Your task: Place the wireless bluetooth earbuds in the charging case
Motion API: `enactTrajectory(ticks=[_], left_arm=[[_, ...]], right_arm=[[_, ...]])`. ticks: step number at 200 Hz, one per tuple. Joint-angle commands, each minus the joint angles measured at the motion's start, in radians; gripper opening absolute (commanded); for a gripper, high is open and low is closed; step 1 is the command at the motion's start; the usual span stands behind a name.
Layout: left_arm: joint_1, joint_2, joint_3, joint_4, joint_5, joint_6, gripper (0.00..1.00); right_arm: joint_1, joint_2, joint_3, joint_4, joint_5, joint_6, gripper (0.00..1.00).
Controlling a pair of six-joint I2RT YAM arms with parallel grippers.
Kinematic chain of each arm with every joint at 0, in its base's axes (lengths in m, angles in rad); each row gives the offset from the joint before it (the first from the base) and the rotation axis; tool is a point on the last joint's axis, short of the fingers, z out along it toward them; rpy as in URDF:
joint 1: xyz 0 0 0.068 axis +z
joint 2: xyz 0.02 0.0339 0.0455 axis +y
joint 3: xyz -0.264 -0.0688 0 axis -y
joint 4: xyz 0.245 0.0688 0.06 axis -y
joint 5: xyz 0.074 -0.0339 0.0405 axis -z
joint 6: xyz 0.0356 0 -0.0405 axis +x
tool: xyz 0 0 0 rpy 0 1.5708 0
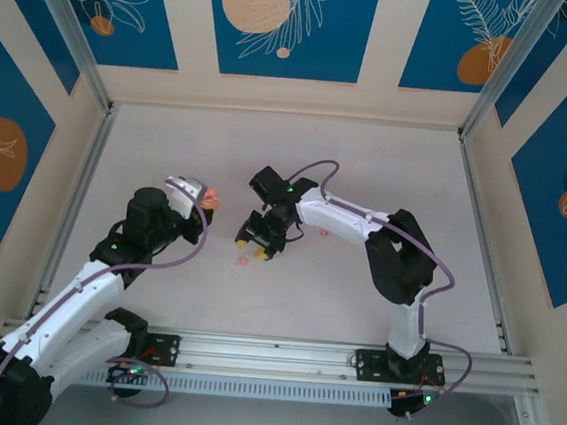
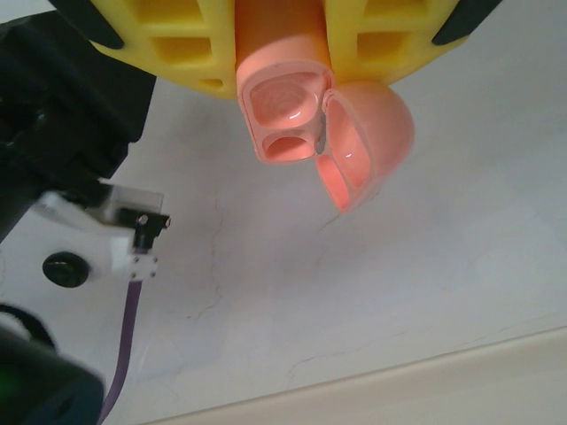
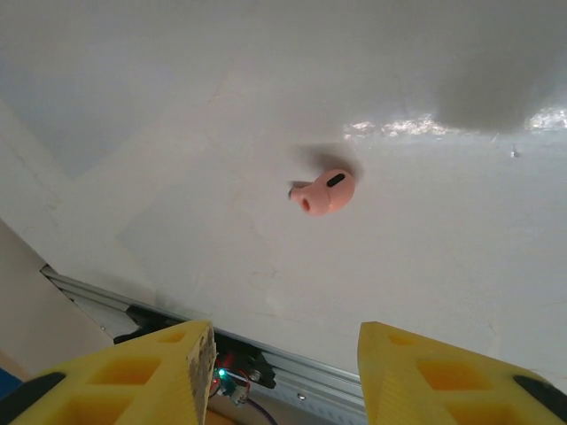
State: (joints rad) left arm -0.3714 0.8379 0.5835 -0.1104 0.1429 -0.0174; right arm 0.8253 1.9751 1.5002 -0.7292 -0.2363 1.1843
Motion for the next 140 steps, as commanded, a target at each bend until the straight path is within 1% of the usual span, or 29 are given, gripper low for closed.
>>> enactTrajectory(ticks=[1, 28, 49, 105, 140], left_arm=[[0.015, -0.02, -0.004, -0.02, -0.026, 0.014, 0.15], [0.015, -0.02, -0.005, -0.019, -0.025, 0.016, 0.16], [0.015, -0.019, -0.008, -0.013, -0.02, 0.016, 0.16], [0.015, -0.014, -0.01, -0.002, -0.016, 0.016, 0.16], [0.015, -0.016, -0.013, 0.0, -0.013, 0.013, 0.17]], right_arm=[[0.009, 0.043, 0.039, -0.02, -0.055, 0.07, 0.46], [0.009, 0.088, 0.041, 0.012, -0.071, 0.099, 0.44], [0.001, 0.12, 0.055, 0.032, -0.086, 0.11, 0.44], [0.006, 0.173, 0.089, 0.007, -0.089, 0.105, 0.45], [0.019, 0.201, 0.1, -0.004, -0.103, 0.102, 0.42]])
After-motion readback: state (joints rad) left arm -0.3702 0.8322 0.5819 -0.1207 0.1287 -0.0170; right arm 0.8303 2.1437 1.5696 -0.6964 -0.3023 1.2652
